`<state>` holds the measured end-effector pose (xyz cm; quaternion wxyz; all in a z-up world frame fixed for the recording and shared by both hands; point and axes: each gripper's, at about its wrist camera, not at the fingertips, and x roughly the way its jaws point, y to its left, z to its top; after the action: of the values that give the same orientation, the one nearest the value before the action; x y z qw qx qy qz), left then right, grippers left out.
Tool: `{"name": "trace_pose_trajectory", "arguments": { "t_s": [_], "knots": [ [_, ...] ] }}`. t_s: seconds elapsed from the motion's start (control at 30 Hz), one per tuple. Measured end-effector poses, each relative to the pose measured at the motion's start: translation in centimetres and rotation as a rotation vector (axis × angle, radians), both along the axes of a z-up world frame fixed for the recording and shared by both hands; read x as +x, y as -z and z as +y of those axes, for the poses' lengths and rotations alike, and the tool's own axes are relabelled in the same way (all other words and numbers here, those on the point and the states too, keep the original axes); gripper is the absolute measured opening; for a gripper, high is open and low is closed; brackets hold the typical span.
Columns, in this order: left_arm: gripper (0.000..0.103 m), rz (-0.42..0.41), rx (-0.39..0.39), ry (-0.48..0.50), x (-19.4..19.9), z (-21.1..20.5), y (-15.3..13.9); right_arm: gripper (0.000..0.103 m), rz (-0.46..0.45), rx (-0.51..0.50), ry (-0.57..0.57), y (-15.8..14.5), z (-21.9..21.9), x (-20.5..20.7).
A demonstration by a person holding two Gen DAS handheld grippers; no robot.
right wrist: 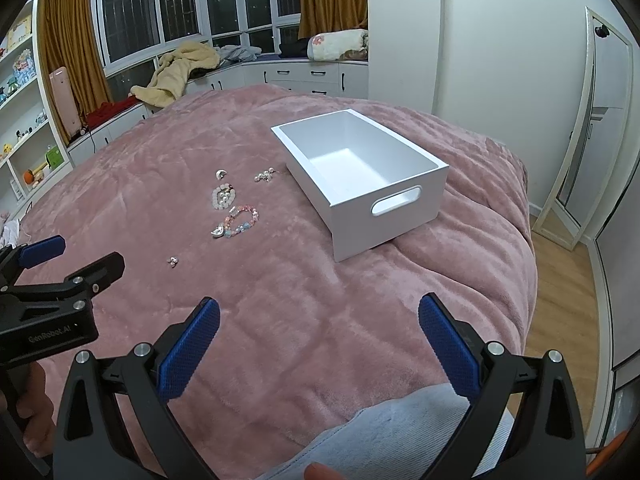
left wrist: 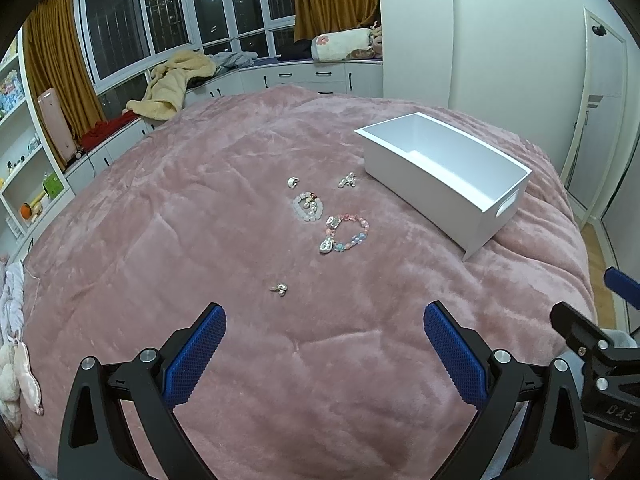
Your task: Organize jewelry
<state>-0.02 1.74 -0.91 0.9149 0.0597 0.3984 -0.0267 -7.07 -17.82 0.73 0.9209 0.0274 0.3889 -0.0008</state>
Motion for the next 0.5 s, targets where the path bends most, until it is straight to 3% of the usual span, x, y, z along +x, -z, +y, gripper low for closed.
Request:
{"name": "trace_pose_trajectory", "arguments": {
  "t_s": [0.5],
  "knots": [
    [0.1, 0.006, 0.017, 0.0, 0.03, -0.55, 0.08, 0.098, 0.01, 0.001, -0.001, 0.38, 0.29, 0.09]
  ]
}}
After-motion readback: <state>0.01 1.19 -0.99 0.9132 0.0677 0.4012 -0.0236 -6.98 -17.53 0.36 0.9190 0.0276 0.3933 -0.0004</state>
